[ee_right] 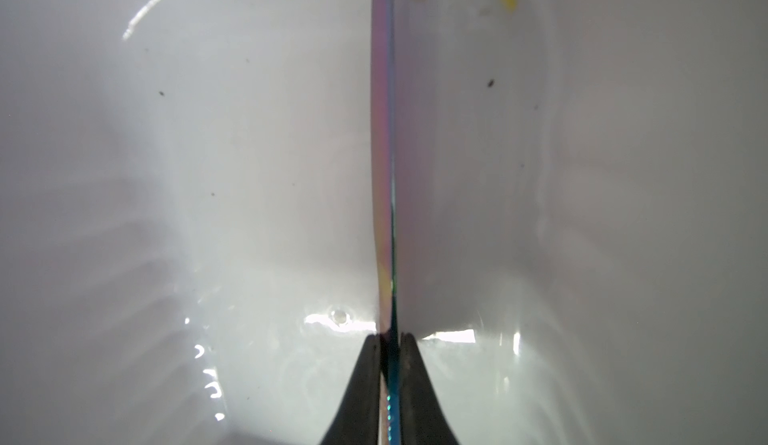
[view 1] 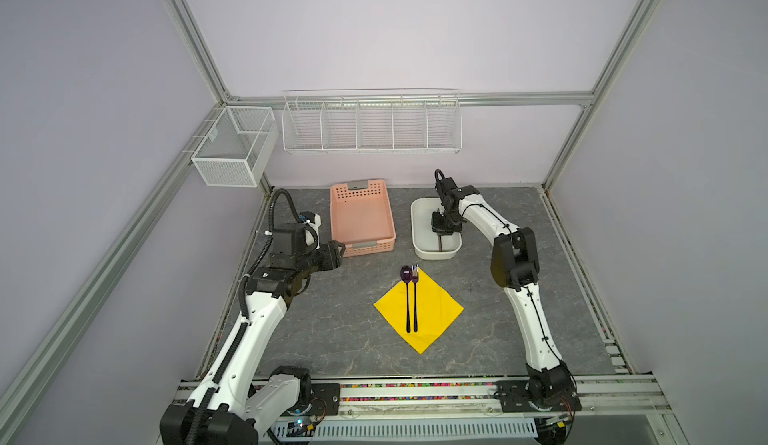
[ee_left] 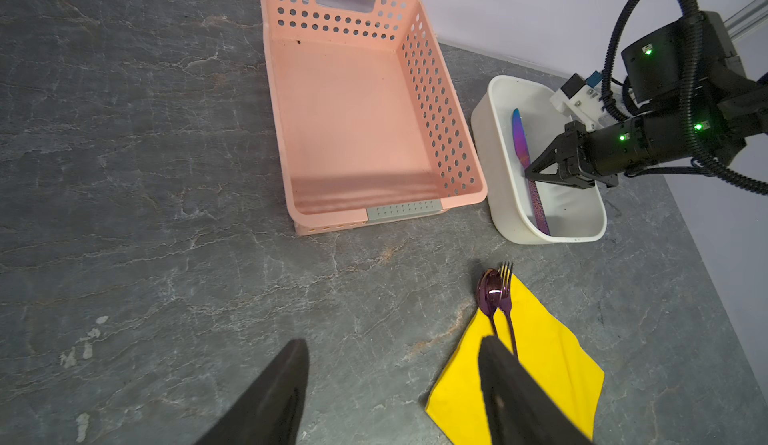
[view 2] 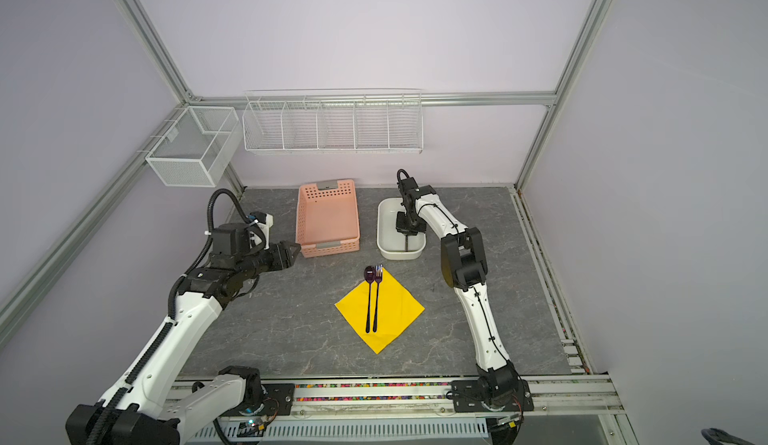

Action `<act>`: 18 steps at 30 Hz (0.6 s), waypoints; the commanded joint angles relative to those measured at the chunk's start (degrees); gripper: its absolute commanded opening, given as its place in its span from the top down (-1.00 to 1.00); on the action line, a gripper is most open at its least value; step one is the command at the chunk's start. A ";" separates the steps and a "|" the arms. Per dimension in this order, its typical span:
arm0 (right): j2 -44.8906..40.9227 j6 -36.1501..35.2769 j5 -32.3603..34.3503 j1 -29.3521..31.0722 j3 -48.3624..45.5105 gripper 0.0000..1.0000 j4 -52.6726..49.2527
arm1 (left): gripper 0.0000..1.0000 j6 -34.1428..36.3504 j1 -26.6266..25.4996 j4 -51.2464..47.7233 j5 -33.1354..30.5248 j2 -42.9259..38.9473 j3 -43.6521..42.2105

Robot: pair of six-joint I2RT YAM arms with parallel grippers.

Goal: Place the utensils on the paper napkin and roll it up
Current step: 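Lower the right gripper and close it on the iridescent knife handle, then lift the knife upright with the right gripper while the left gripper reaches to grasp it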

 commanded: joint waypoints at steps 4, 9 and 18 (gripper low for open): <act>-5.58 1.55 0.31 -0.35 -5.54 0.86 3.77 | -0.30 0.91 0.31 -0.15 1.42 0.09 -0.17; -10.50 2.25 0.69 -0.20 -9.18 0.86 5.99 | -0.30 0.53 0.31 0.70 2.55 -0.39 -0.50; -20.10 4.37 -1.70 -0.44 -18.14 0.86 13.34 | -0.31 -0.67 0.22 5.92 9.02 -2.67 -1.97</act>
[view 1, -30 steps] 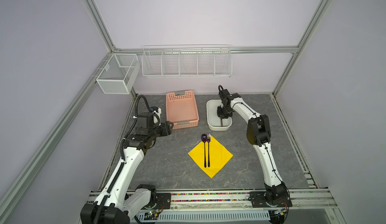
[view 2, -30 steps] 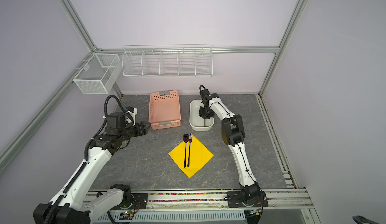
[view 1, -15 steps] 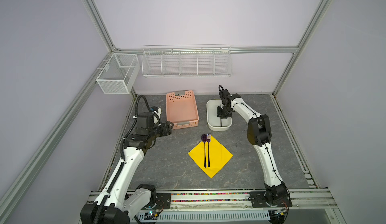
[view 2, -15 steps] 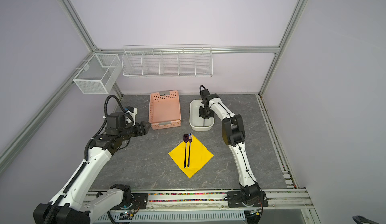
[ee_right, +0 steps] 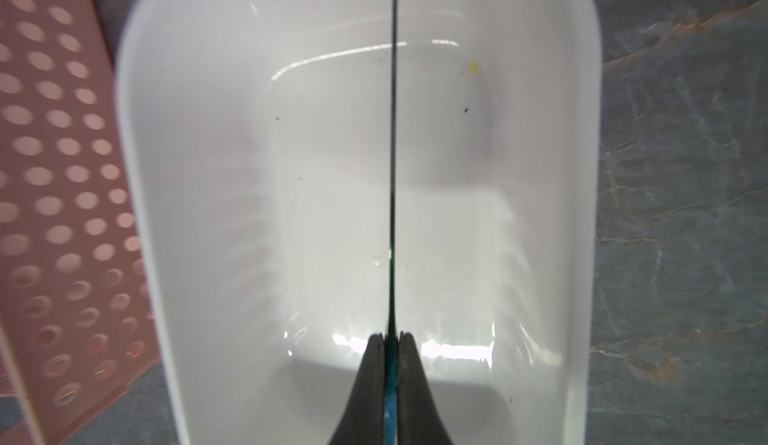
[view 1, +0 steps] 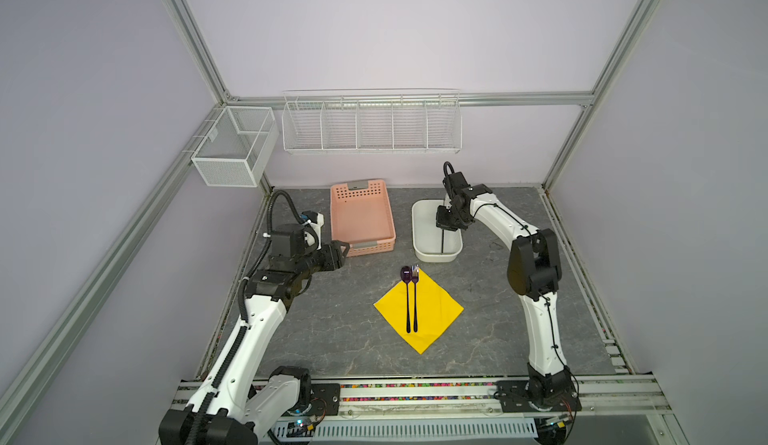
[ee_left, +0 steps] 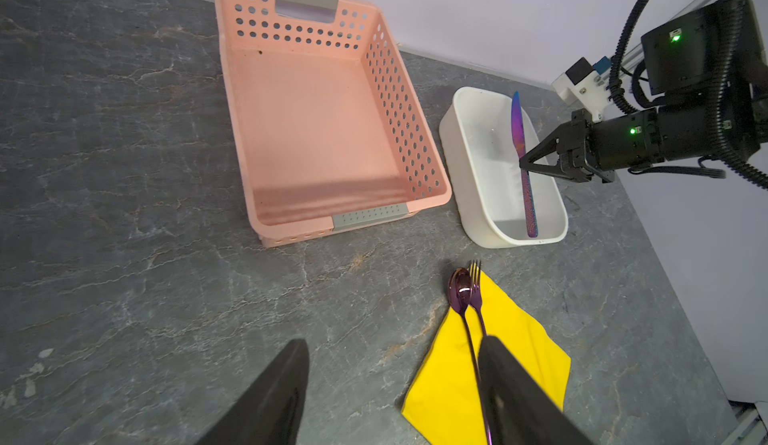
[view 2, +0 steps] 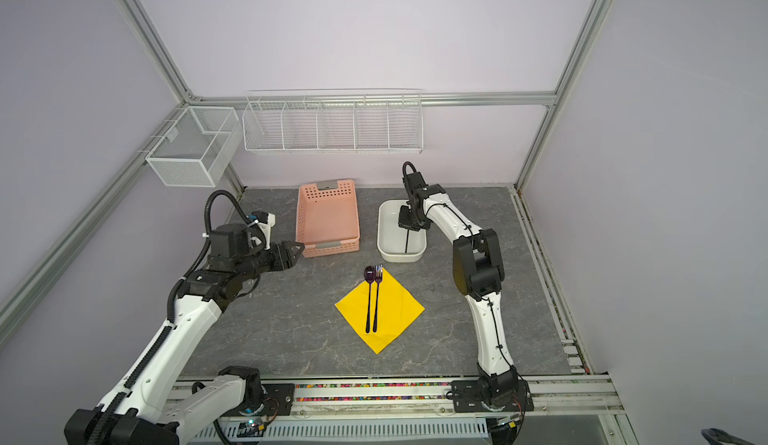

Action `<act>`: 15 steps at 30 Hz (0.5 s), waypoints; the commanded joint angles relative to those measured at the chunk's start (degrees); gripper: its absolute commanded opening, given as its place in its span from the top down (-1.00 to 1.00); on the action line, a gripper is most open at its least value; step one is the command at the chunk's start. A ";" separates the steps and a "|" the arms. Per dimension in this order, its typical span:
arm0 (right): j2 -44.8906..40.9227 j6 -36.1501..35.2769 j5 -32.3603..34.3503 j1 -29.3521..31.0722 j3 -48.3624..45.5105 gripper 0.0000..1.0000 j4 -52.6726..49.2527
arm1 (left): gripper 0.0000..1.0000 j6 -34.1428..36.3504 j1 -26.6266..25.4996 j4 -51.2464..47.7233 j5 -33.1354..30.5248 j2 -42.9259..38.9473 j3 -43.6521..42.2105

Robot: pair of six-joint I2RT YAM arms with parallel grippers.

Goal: Place the utensils on the paper napkin and roll it up
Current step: 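Lift the knife upright with the right gripper while the left gripper reaches to grasp it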

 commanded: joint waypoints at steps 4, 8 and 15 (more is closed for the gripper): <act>-9.59 4.55 -6.19 -0.88 -8.80 0.86 10.22 | -0.32 -2.82 0.18 6.43 7.58 -1.17 -1.13; -16.45 7.93 -12.96 -1.10 -17.98 0.86 18.98 | -0.34 -7.28 -0.56 10.58 11.24 -0.68 -1.37; -28.11 13.01 -25.37 -1.02 -34.31 0.86 35.76 | -0.36 -9.27 -7.13 11.84 11.61 4.27 2.49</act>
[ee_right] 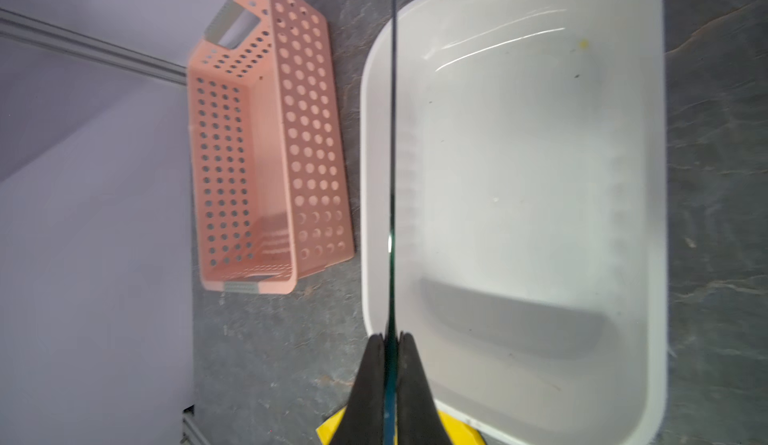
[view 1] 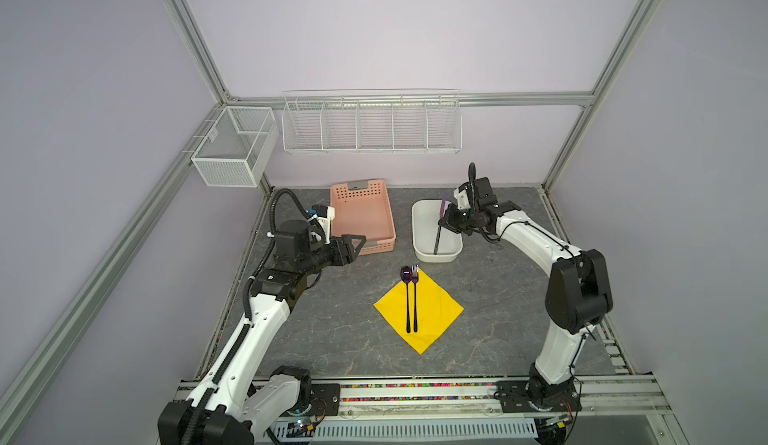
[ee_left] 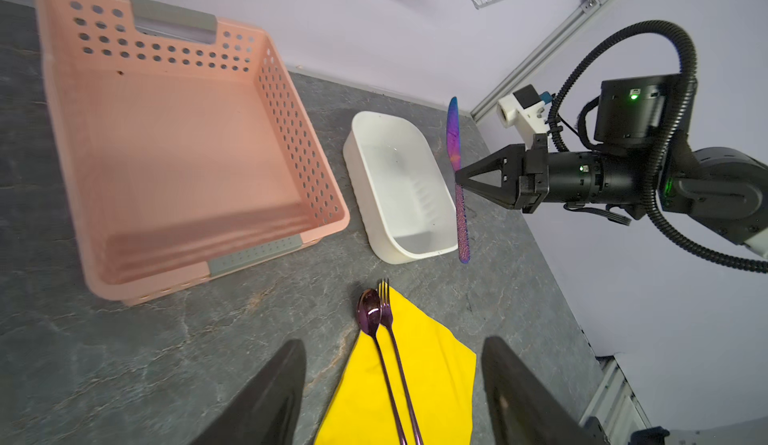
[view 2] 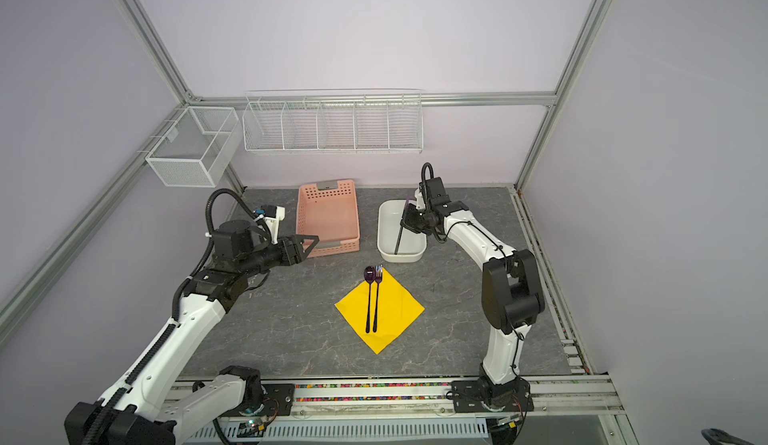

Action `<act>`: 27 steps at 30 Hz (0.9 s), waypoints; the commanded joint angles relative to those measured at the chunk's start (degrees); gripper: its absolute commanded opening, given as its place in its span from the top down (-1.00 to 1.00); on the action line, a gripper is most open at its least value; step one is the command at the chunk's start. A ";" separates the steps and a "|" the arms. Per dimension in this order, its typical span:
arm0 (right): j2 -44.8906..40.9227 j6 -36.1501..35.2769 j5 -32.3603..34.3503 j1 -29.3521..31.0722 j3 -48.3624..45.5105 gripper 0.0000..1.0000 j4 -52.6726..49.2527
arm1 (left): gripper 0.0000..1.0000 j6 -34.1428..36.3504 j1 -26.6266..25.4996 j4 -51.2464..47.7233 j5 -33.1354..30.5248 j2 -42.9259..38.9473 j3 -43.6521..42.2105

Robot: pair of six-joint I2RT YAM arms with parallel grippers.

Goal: Place the utensils on the paper napkin and roll it up
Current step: 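Lift the knife upright with the right gripper while the left gripper reaches to grasp it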

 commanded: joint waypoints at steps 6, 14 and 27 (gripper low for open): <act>-13.11 1.40 -13.03 0.67 -10.87 0.86 16.79 | -0.35 -6.76 -6.55 10.81 7.85 6.21 2.94; -23.89 -4.08 -19.59 1.80 -14.97 0.86 22.34 | -0.32 -5.42 -13.09 18.26 12.14 8.98 4.93; -33.32 -5.86 -29.26 6.24 -15.34 0.86 30.87 | -0.28 0.79 -21.64 20.21 14.38 10.94 10.54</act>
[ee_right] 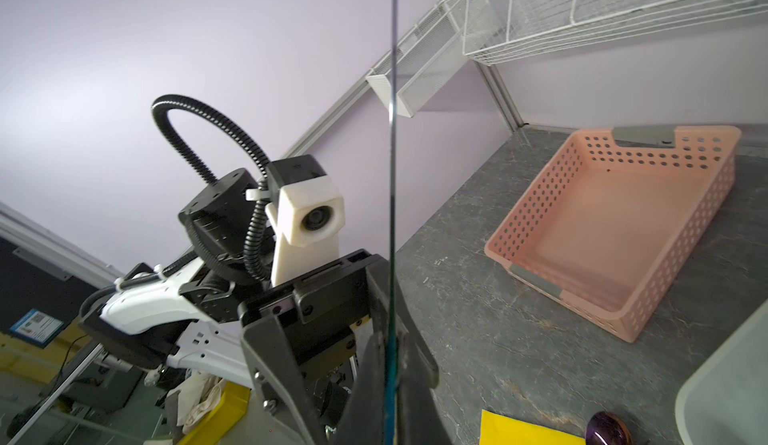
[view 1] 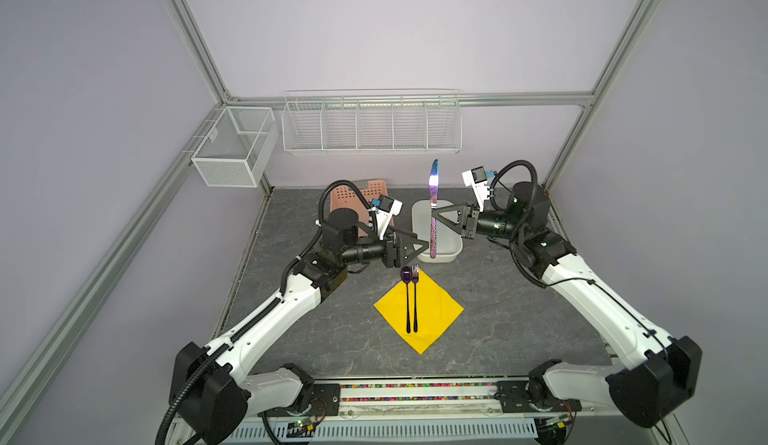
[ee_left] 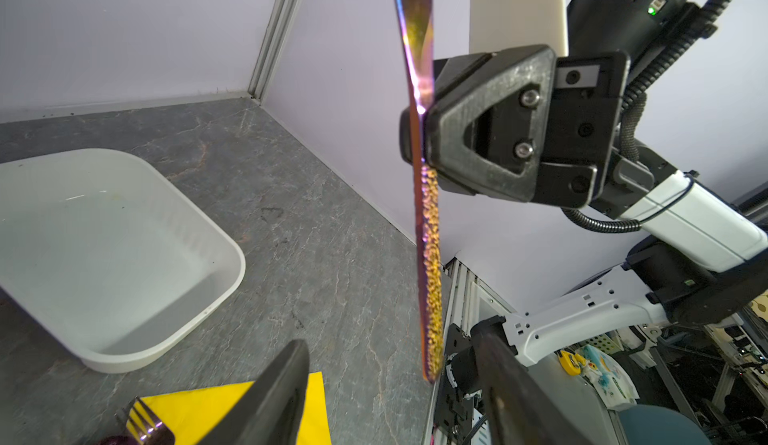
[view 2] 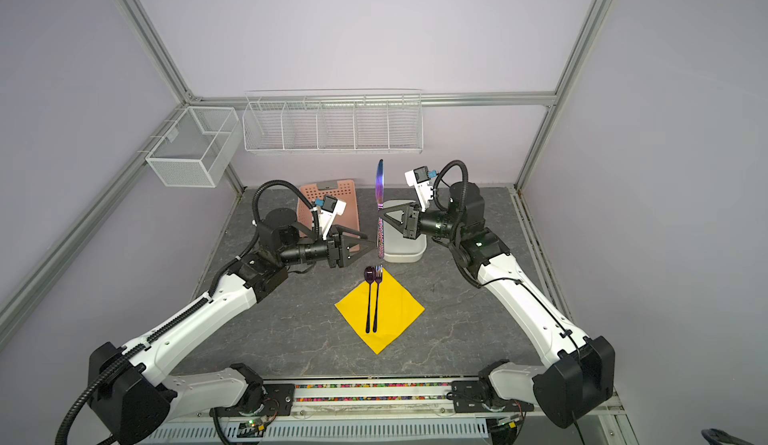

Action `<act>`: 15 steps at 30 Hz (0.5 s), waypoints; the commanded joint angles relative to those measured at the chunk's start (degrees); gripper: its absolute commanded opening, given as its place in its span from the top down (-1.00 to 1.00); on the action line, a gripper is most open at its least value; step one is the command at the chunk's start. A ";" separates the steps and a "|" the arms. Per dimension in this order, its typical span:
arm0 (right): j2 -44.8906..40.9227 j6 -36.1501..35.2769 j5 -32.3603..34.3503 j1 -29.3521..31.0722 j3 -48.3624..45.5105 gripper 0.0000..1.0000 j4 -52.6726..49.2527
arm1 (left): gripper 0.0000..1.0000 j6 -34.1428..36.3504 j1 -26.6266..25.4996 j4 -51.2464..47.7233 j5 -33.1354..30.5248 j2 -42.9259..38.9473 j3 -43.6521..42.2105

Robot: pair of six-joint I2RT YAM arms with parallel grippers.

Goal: Place the utensils on the paper napkin and roll it up
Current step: 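Lift the knife upright with the right gripper while the left gripper reaches to grasp it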

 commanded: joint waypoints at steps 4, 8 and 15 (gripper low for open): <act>-3.72 0.67 -4.24 1.24 -0.59 0.86 7.37 | -0.15 2.93 -1.67 3.05 3.93 0.98 3.22; -4.27 2.05 -3.69 1.33 0.09 0.86 7.48 | -0.05 2.77 -2.78 6.67 6.78 0.37 2.41; -4.37 6.79 -4.87 1.45 0.24 0.86 12.25 | 0.18 2.48 -4.00 8.79 8.75 0.30 2.73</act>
